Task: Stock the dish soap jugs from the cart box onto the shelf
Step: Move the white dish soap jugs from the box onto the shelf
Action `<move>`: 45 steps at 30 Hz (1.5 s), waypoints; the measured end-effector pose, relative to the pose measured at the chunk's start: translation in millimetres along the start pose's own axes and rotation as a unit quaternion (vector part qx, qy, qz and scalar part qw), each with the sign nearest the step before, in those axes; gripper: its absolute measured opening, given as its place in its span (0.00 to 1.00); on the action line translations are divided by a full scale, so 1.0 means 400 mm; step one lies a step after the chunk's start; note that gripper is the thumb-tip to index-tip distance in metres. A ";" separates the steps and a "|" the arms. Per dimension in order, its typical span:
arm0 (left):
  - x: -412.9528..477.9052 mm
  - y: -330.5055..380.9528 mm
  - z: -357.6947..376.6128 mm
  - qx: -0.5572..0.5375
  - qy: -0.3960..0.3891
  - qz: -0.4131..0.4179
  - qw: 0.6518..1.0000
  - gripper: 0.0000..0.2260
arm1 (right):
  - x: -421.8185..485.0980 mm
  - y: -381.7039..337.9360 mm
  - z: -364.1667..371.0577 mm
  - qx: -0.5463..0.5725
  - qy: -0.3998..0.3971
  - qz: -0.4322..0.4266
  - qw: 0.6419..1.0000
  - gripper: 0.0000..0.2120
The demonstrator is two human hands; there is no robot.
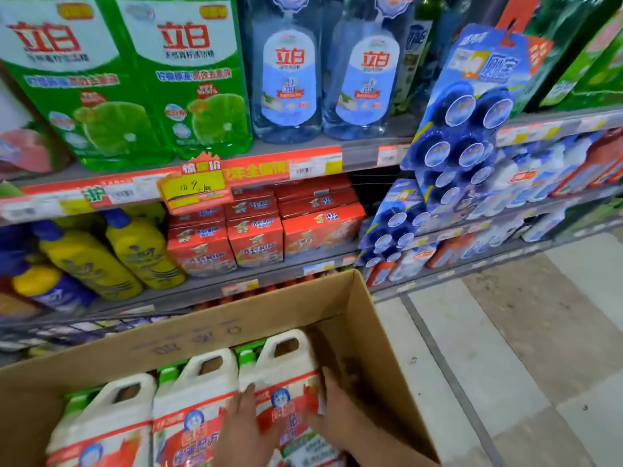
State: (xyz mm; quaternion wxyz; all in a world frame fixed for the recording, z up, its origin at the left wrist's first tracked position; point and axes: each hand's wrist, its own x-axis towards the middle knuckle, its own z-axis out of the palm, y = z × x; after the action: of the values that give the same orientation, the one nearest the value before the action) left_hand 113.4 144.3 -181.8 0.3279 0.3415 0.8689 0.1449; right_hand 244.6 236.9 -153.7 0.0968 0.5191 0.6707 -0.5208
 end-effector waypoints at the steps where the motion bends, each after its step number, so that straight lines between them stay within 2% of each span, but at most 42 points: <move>1: 0.004 0.005 -0.002 -0.011 -0.021 -0.017 1.000 0.40 | 0.013 0.014 0.013 0.027 0.002 0.012 1.000 0.34; 5: 0.010 -0.026 0.024 -0.050 -0.019 -0.060 0.997 0.45 | 0.059 0.050 0.054 0.072 -0.007 0.084 0.994 0.46; 8: 0.013 -0.043 0.038 -0.044 -0.026 -0.067 0.996 0.47 | 0.082 0.066 0.072 0.133 0.003 0.133 0.982 0.47; 13: 0.026 -0.045 0.036 -0.015 -0.023 -0.060 0.998 0.49 | 0.103 0.092 0.087 0.203 0.007 0.180 0.962 0.42; 16: 0.024 -0.050 0.035 0.008 -0.020 -0.053 0.998 0.48 | 0.104 0.102 0.078 0.283 -0.033 0.172 0.943 0.31; 19: 0.022 -0.059 0.034 0.001 -0.029 -0.044 0.999 0.48 | 0.087 0.090 0.068 0.308 -0.053 0.158 0.936 0.21; 21: 0.017 -0.061 0.031 -0.007 -0.040 -0.035 0.999 0.47 | 0.078 0.084 0.068 0.323 -0.044 0.159 0.932 0.21; 26: 0.006 -0.060 0.023 -0.021 -0.041 -0.028 0.999 0.45 | 0.052 0.065 0.088 0.340 -0.004 0.160 0.927 0.29; 29: -0.008 -0.064 0.015 -0.077 -0.045 -0.029 0.996 0.44 | 0.022 0.061 0.094 0.366 0.010 0.149 0.919 0.31; 32: -0.023 -0.073 0.001 -0.181 -0.076 -0.038 0.980 0.42 | -0.027 0.057 0.087 0.392 0.007 0.129 0.911 0.31; 35: -0.049 -0.076 -0.027 -0.324 -0.149 -0.077 0.931 0.35 | -0.074 0.042 0.064 0.401 -0.012 0.103 0.910 0.35; 37: -0.075 -0.068 -0.052 -0.410 -0.185 -0.105 0.887 0.37 | -0.102 0.022 0.044 0.398 -0.025 0.084 0.913 0.36; 38: -0.088 -0.064 -0.063 -0.439 -0.185 -0.116 0.871 0.39 | -0.113 0.009 0.033 0.395 -0.032 0.074 0.915 0.37; 40: -0.113 -0.052 -0.093 -0.459 -0.171 -0.115 0.864 0.40 | -0.138 -0.024 0.012 0.383 -0.041 0.055 0.921 0.40; 42: -0.142 -0.038 -0.134 -0.460 -0.153 -0.098 0.869 0.36 | -0.163 -0.064 -0.008 0.367 -0.049 0.038 0.928 0.43; 45: -0.187 -0.017 -0.196 -0.482 -0.107 -0.070 0.867 0.28 | -0.197 -0.124 -0.030 0.342 -0.061 0.015 0.937 0.41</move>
State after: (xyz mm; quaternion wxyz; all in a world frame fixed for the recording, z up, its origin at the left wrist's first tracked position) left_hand 98.9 85.7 -91.8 0.5524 0.0924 0.6719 0.4847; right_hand 245.0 203.7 -66.0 -0.0379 0.4980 0.4366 -0.7483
